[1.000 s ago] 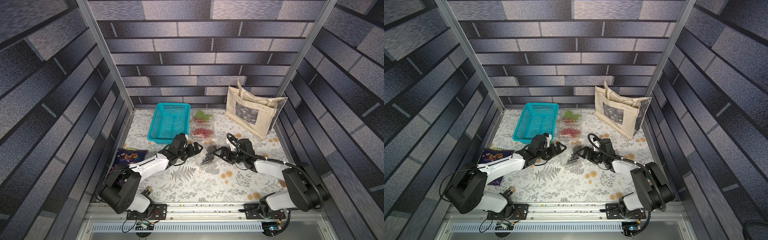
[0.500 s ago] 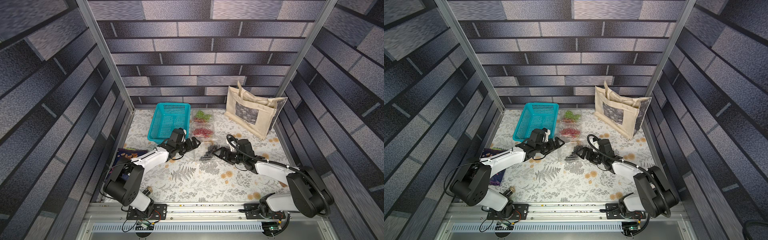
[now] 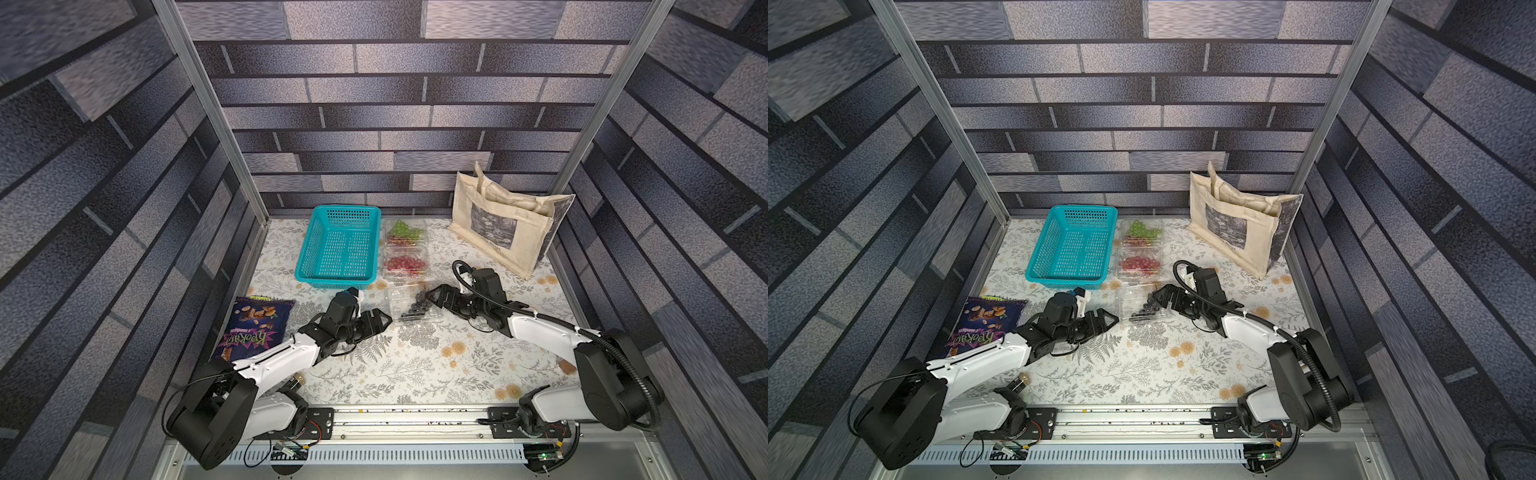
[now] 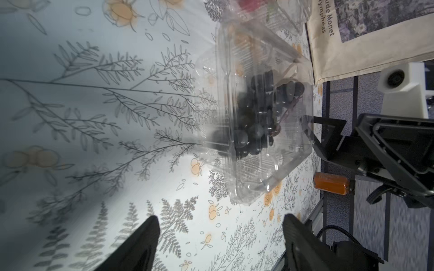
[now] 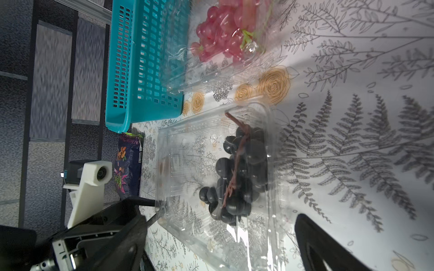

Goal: Pack grapes into containers
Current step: Close the packing box at the center of the board.

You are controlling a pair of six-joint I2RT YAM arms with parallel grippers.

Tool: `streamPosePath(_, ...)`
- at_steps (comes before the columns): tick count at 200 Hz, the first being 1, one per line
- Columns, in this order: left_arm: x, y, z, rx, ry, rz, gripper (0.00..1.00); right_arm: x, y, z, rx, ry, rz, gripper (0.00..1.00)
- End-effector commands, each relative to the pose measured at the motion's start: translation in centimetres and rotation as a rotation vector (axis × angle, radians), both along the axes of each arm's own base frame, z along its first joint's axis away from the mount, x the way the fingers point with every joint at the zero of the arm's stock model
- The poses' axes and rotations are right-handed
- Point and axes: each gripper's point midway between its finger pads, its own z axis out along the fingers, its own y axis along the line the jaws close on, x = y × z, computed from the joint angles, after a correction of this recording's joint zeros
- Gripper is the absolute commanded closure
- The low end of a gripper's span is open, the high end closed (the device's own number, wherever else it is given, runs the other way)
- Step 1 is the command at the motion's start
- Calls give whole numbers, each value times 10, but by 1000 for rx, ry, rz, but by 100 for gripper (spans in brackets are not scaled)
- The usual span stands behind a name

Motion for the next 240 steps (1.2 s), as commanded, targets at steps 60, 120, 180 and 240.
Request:
streamPosePath(60,20,-16,6,-65,-56,46,52,1,2,-9,-18,20,0,0)
streamPosePath(120,15,-11,2,-63,-59,55,68,-3,4,-13,-18,26,4,0)
streamPosePath(180,9,-12,-5,-61,-54,48,73,-5,5,-16,-19,31,3,0)
streamPosePath(240,9,-19,-10,-64,-49,40,78,-8,9,-19,-21,37,7,1)
